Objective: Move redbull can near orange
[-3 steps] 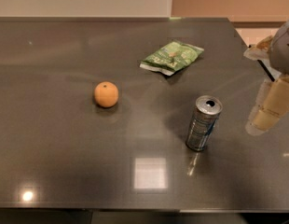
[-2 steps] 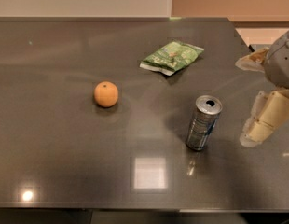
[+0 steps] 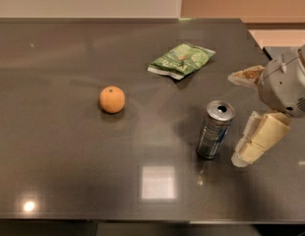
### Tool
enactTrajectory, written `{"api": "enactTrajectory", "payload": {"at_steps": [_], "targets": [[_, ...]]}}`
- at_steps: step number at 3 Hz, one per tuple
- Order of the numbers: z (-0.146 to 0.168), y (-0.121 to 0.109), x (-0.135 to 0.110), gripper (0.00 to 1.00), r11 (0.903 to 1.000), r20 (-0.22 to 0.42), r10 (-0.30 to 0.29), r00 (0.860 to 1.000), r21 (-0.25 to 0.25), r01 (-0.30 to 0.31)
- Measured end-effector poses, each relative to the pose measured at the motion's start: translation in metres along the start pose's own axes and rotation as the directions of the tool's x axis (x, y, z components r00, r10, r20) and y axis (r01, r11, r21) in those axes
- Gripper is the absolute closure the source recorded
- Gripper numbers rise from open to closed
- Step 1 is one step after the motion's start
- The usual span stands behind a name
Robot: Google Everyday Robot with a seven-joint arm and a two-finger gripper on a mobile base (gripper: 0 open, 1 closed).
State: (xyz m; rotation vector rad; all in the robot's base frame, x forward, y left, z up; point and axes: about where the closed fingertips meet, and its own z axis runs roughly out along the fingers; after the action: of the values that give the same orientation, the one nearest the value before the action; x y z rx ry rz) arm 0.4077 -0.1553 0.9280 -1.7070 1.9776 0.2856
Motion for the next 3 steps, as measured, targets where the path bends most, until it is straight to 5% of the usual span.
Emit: {"api": "enactTrajectory", "payload": {"at_steps": [2, 3], "targets": [[0.021, -0.007, -0.003, 0.0, 1.0, 0.042, -0.002, 0.999, -0.006, 0.002], [0.027, -0.008, -0.003, 0.18, 0.9996, 0.045, 0.01, 0.999, -0.028, -0.009]]}}
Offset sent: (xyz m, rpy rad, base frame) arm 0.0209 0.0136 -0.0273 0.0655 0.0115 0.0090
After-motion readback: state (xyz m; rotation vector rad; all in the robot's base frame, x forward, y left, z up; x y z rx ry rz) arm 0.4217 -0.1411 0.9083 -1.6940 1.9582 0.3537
